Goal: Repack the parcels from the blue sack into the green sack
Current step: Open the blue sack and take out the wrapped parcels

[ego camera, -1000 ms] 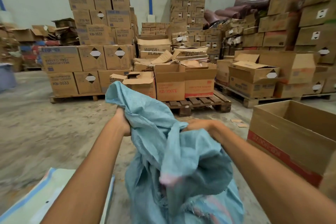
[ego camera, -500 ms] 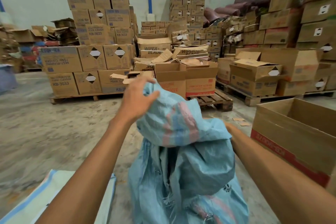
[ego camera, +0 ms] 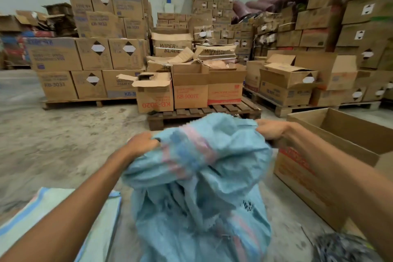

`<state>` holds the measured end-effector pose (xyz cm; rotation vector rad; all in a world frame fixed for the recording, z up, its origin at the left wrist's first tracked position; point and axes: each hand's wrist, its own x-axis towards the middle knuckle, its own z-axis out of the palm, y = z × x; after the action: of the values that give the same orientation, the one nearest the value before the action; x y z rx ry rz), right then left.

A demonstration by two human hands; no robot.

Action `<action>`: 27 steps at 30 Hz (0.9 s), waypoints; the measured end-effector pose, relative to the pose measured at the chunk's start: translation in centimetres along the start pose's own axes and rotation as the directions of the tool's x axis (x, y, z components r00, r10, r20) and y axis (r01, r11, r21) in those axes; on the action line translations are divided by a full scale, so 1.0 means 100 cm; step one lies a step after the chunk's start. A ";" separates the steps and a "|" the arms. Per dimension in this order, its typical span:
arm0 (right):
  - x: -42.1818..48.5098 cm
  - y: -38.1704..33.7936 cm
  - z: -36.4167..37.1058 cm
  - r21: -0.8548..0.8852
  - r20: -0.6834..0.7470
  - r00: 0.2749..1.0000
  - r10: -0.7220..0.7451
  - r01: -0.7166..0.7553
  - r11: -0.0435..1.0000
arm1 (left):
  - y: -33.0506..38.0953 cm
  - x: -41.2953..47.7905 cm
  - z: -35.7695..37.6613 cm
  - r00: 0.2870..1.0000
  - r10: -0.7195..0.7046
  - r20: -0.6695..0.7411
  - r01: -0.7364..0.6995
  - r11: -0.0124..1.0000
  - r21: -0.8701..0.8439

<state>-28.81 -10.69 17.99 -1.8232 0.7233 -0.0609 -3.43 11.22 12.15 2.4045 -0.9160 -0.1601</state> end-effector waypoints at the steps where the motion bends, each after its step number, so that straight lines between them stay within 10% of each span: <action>1: -0.001 0.006 -0.008 0.051 -0.170 0.985 0.005 0.004 0.999 | -0.012 0.007 -0.001 0.973 -0.142 -0.181 0.087 0.955 -0.283; 4: -0.008 0.011 -0.014 0.141 -0.474 0.880 0.031 0.042 0.989 | -0.026 0.021 0.004 0.958 -0.260 0.118 0.251 0.572 -0.781; 7: -0.025 -0.025 -0.006 0.353 -0.480 0.877 0.023 0.169 0.920 | -0.011 0.015 -0.007 0.801 -0.599 0.002 0.585 0.781 -0.218; 11: -0.023 -0.090 -0.002 0.204 -0.779 0.626 0.022 0.220 0.954 | 0.032 -0.003 -0.005 0.963 -0.186 -0.193 0.181 0.982 -0.045; 15: 0.025 -0.079 0.045 -0.197 -0.439 0.890 0.124 -0.230 0.953 | 0.081 -0.020 0.006 0.954 -0.029 -0.298 0.006 0.997 -0.078; 17: 0.041 -0.044 0.061 -0.008 -0.539 0.787 0.301 -0.362 0.932 | 0.095 -0.021 0.008 0.982 -0.111 -0.156 0.070 0.967 -0.246; 19: 0.059 -0.003 0.056 0.399 -0.614 0.696 0.372 -0.134 0.907 | 0.095 -0.016 0.003 0.975 -0.203 0.090 0.221 0.848 -0.481; 24: 0.059 0.052 0.046 0.933 -0.202 0.891 0.407 0.048 0.357 | 0.059 -0.002 -0.011 0.825 -0.151 0.545 0.563 0.296 -0.771; 27: 0.051 0.075 0.061 0.921 -0.047 0.890 0.454 -0.138 0.366 | 0.029 0.006 -0.007 0.802 -0.183 0.568 0.597 0.255 -0.761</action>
<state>-25.68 -9.62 7.56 -0.5780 0.9749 -0.4206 -4.44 9.41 14.32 1.3966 -0.1247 -1.0818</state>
